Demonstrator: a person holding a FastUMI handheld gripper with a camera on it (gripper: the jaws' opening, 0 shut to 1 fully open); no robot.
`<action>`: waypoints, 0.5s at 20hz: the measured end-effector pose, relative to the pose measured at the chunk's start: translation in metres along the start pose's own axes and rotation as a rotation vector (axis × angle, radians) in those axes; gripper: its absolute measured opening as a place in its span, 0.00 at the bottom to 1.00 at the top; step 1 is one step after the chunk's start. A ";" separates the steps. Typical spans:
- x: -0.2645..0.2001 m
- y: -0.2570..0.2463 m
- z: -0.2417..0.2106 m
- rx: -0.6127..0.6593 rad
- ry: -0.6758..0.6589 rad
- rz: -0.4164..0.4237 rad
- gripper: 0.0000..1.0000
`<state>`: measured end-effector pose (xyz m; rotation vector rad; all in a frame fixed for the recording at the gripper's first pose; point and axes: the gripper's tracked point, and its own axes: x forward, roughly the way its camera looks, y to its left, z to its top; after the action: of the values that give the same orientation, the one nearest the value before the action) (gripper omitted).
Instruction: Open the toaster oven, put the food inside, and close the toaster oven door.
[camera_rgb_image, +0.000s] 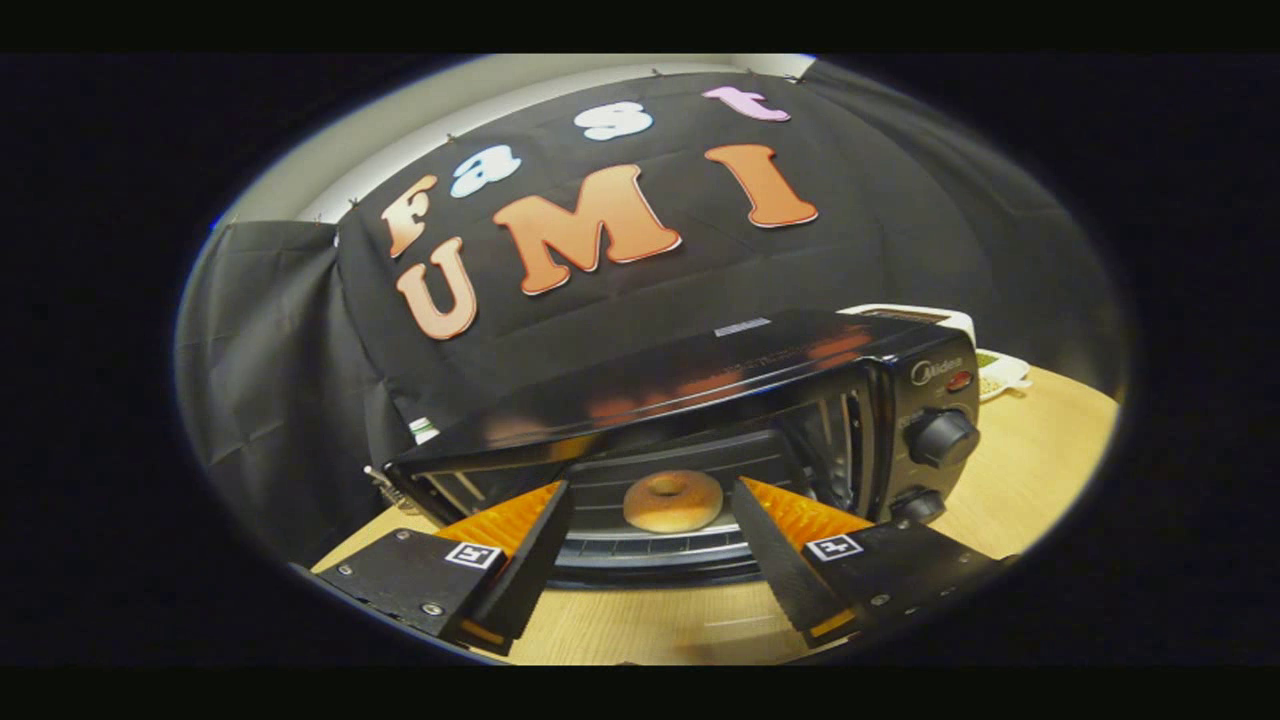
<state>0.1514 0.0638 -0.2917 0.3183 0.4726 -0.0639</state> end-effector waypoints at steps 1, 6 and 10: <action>-0.008 0.000 0.000 -0.024 0.001 -0.002 0.95; -0.055 0.004 -0.005 -0.090 0.018 0.011 0.95; -0.085 0.002 -0.025 -0.111 0.057 0.028 0.95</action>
<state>0.0650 0.0721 -0.2731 0.2180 0.5261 -0.0011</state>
